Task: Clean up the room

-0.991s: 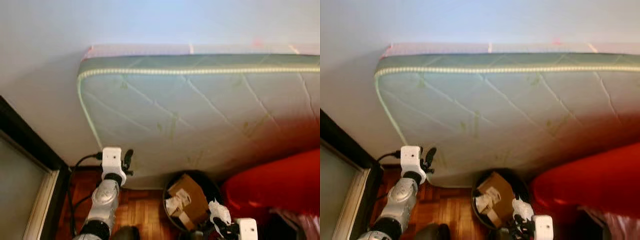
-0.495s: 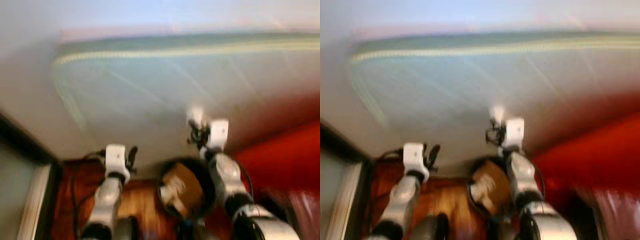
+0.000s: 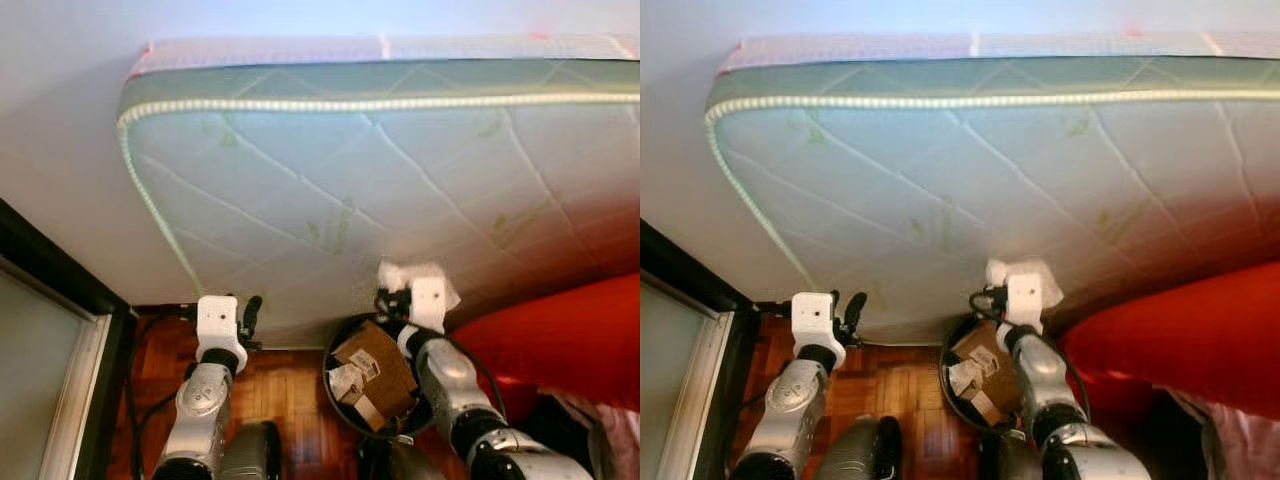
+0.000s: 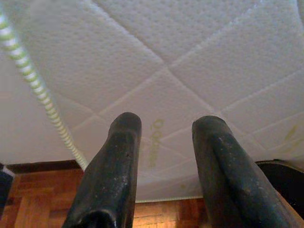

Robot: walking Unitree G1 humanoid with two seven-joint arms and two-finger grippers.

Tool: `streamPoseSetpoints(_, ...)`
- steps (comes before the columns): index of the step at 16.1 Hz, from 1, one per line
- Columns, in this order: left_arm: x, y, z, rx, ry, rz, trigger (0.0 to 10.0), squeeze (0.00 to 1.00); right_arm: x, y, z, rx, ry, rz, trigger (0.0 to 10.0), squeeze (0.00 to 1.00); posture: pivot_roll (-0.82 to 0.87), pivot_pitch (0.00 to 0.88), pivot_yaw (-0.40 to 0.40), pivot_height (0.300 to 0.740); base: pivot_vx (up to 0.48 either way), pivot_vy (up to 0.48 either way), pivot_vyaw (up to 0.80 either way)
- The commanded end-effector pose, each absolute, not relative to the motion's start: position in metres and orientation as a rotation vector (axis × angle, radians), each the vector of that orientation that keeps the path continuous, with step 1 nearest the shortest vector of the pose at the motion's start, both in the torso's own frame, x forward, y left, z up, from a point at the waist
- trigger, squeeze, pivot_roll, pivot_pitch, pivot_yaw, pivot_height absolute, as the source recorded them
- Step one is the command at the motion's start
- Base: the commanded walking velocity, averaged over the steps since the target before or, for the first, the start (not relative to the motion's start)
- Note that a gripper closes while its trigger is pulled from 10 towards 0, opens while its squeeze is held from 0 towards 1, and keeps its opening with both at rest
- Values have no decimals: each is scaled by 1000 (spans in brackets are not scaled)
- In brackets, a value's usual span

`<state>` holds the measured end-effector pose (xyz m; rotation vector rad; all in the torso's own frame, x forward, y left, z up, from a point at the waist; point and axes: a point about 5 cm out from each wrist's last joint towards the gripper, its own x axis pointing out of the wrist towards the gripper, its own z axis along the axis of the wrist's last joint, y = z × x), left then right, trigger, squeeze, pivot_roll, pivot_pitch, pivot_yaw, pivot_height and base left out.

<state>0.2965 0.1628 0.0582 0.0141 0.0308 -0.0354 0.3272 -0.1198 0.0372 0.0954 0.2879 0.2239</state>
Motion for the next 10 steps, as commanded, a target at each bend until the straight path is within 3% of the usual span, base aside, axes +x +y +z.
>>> streamPoseSetpoints(1,289,165,49,7,76,-24,10000,0,320,-118,26,89,349,223,10000,0,110,295,-62,671,0,0,0)
streamPoseSetpoints(5,285,164,49,7,84,-20,10000,0,316,-119,21,68,364,224,10000,0,112,315,-64,637,0,0,0)
streamPoseSetpoints(10,280,166,50,8,88,-15,10000,0,306,-124,4,-59,530,226,10000,0,126,331,-65,637,0,0,0)
